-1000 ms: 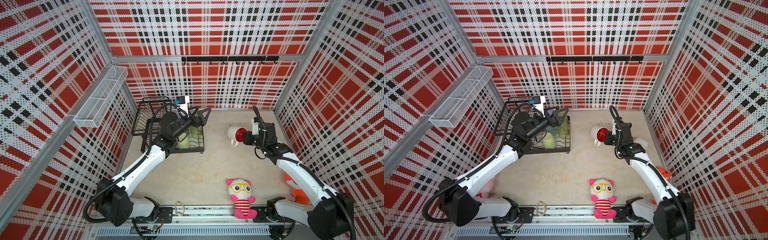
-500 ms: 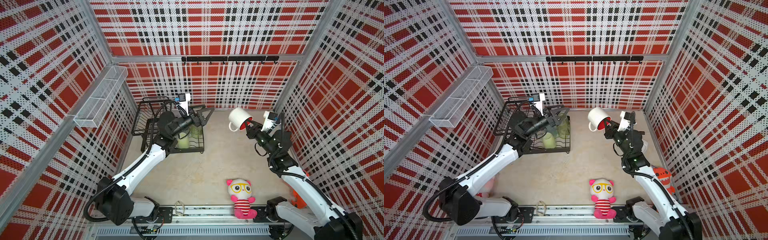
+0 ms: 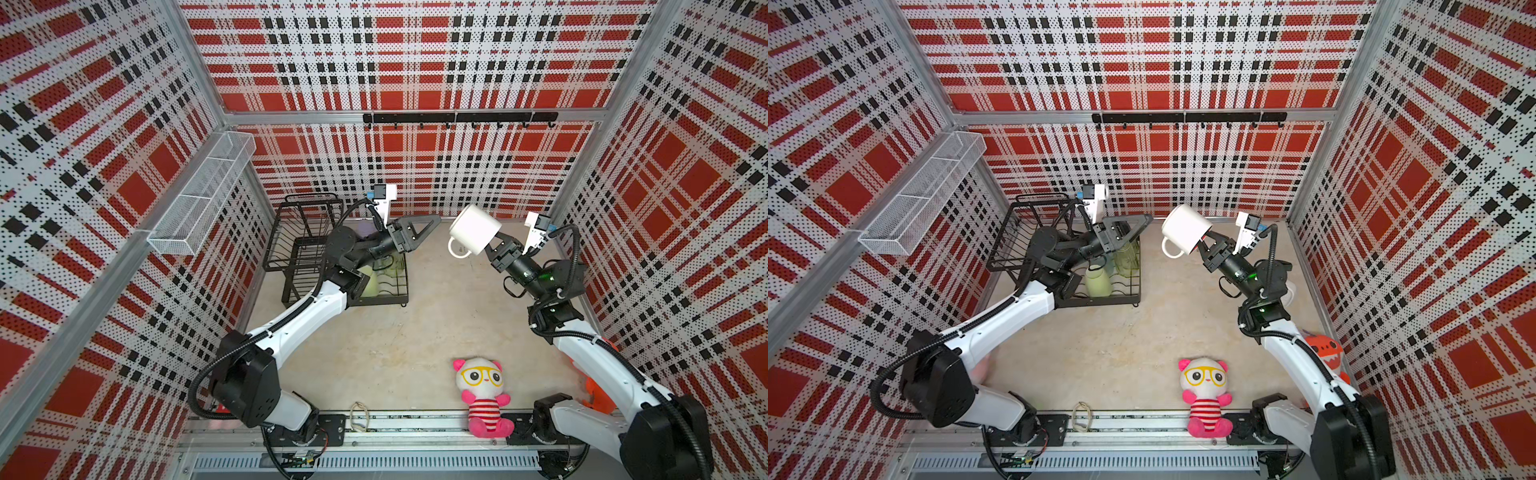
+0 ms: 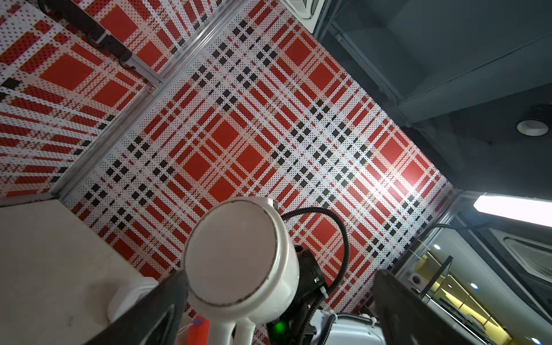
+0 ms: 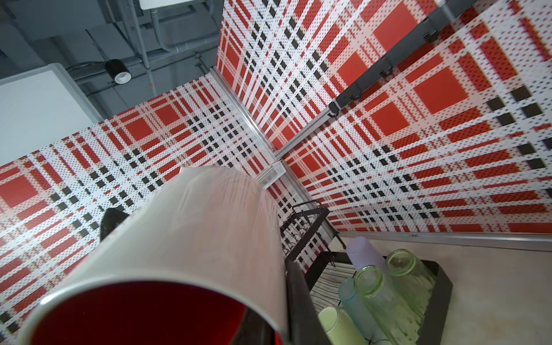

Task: Load cups into a dish rack
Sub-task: Place the cup upside down at the dish rack.

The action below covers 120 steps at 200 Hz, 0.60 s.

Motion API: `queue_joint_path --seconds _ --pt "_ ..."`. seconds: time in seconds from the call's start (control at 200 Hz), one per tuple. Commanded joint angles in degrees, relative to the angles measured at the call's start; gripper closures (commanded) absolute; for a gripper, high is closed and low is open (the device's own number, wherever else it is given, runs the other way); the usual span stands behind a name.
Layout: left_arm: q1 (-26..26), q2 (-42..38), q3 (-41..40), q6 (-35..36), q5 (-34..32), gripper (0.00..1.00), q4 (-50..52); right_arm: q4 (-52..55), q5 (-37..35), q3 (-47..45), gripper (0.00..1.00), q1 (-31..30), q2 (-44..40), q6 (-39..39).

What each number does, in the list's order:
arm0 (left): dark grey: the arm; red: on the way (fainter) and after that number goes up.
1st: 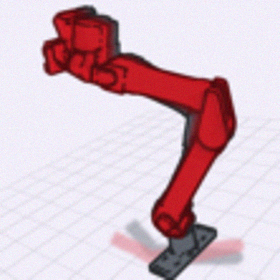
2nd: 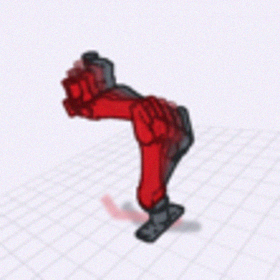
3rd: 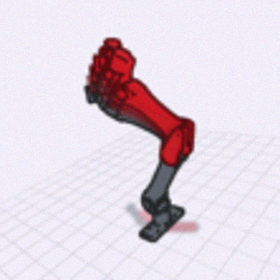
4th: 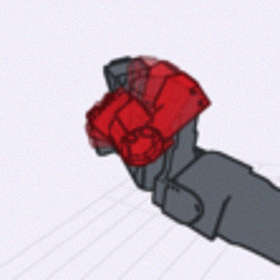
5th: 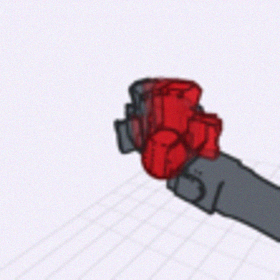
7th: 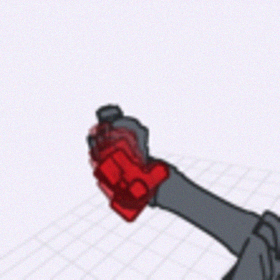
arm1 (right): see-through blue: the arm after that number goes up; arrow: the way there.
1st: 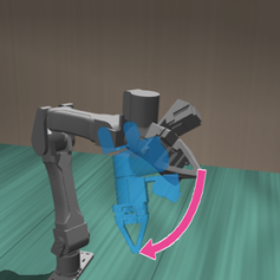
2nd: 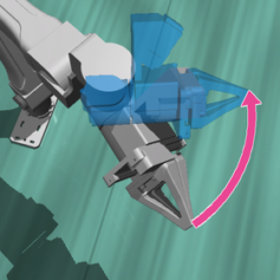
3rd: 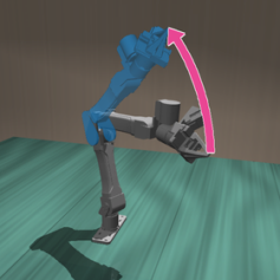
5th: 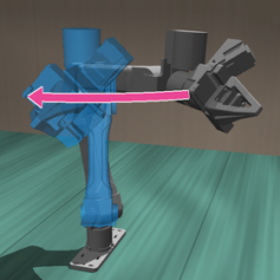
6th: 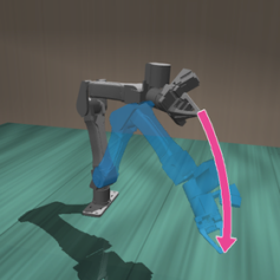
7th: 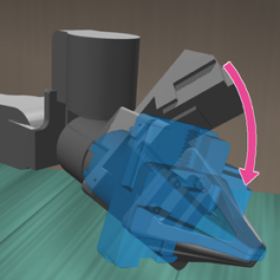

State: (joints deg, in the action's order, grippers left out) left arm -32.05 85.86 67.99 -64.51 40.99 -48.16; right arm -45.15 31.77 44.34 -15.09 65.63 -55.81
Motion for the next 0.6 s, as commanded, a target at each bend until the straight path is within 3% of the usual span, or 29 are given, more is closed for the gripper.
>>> queue_joint_path --seconds 0.0,0.12,0.366,0.596 --pt "-1.49 1.59 1.89 -3.16 3.34 0.02 -3.40 -11.07 7.22 3.65 1.00 0.24 1.63 -5.99" --pt "-2.39 2.68 1.69 -4.11 3.73 0.02 -4.64 -17.22 9.19 2.91 1.00 0.24 3.75 -10.11" --pt "-2.66 2.95 0.95 -2.12 0.65 0.02 -0.79 -15.74 9.97 3.05 1.00 0.22 5.21 -10.89" --pt "-4.21 4.19 5.04 0.92 -0.60 0.02 4.70 -4.34 8.94 4.34 1.00 -1.27 4.47 -3.56"
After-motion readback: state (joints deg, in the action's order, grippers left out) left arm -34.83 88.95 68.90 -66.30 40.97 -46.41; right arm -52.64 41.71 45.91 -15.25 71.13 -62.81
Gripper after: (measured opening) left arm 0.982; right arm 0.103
